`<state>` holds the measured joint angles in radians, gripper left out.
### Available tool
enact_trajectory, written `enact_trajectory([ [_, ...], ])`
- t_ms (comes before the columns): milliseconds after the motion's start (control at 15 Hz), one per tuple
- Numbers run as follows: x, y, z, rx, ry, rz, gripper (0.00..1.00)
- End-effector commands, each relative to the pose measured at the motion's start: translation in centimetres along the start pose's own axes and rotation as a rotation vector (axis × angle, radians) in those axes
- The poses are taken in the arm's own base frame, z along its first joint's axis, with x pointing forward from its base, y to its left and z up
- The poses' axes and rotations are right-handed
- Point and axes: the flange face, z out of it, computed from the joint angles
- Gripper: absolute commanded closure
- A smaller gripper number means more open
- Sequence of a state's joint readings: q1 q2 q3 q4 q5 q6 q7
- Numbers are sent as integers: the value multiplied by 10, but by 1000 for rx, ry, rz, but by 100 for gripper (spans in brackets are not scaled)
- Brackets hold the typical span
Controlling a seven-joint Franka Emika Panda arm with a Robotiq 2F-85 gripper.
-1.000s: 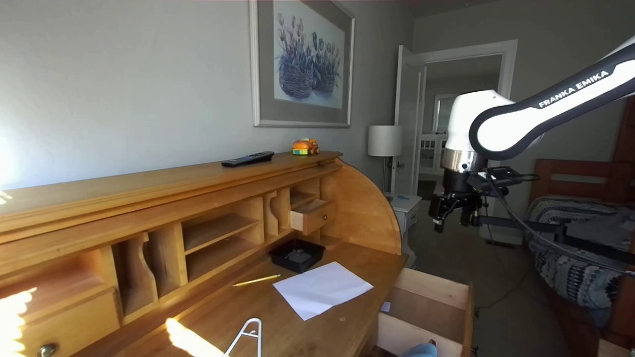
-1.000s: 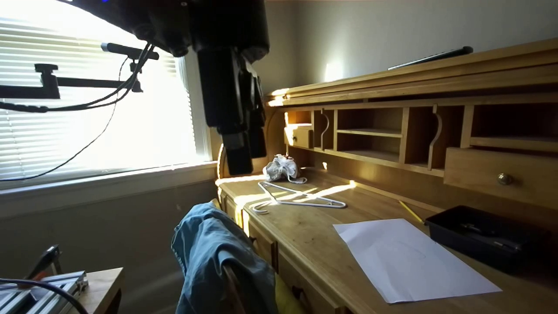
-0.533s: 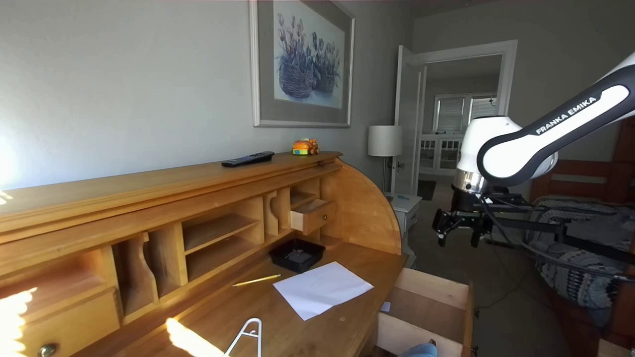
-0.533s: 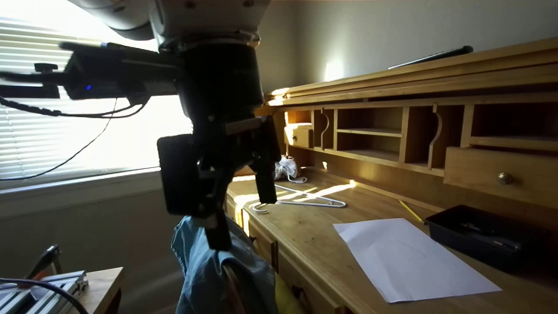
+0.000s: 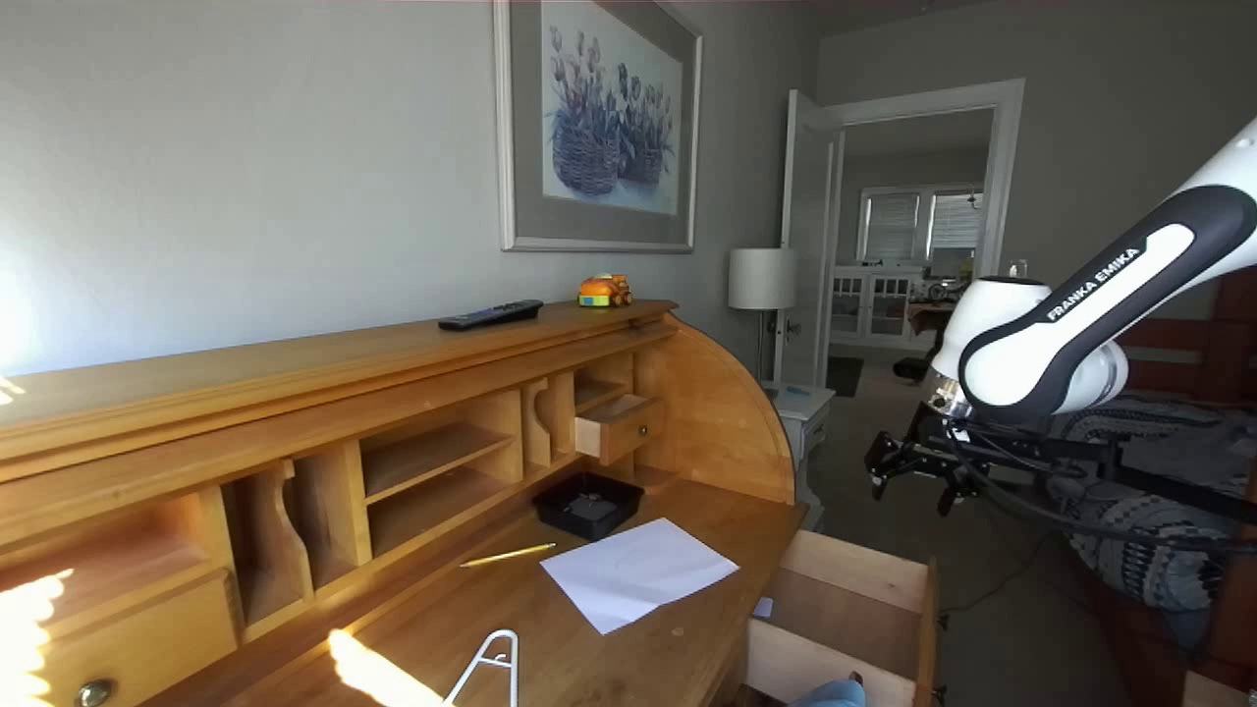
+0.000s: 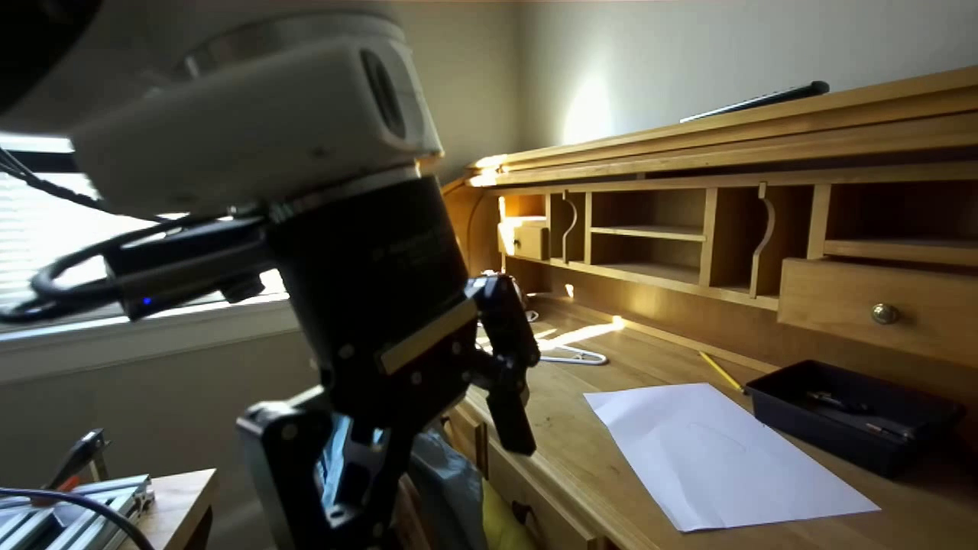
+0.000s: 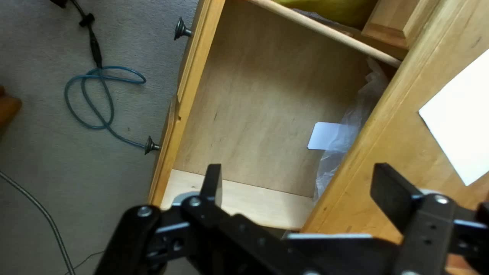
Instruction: Close the open drawer on the right.
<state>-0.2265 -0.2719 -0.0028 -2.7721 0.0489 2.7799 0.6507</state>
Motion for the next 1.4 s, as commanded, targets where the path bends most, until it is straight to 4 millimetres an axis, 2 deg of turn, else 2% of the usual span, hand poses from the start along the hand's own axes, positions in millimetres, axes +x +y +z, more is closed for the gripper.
enact_trajectory([
  [0, 1, 14, 36, -19, -41, 110, 0],
  [467, -10, 33, 94, -54, -66, 157, 0],
  [867, -22, 60, 137, -124, -109, 193, 0],
  [933, -24, 63, 141, -136, -123, 180, 0],
  [1000, -22, 55, 131, -127, -120, 188, 0],
  [1200, -26, 60, 140, -145, -134, 188, 0],
  [1333, -21, 55, 134, -117, -108, 159, 0],
])
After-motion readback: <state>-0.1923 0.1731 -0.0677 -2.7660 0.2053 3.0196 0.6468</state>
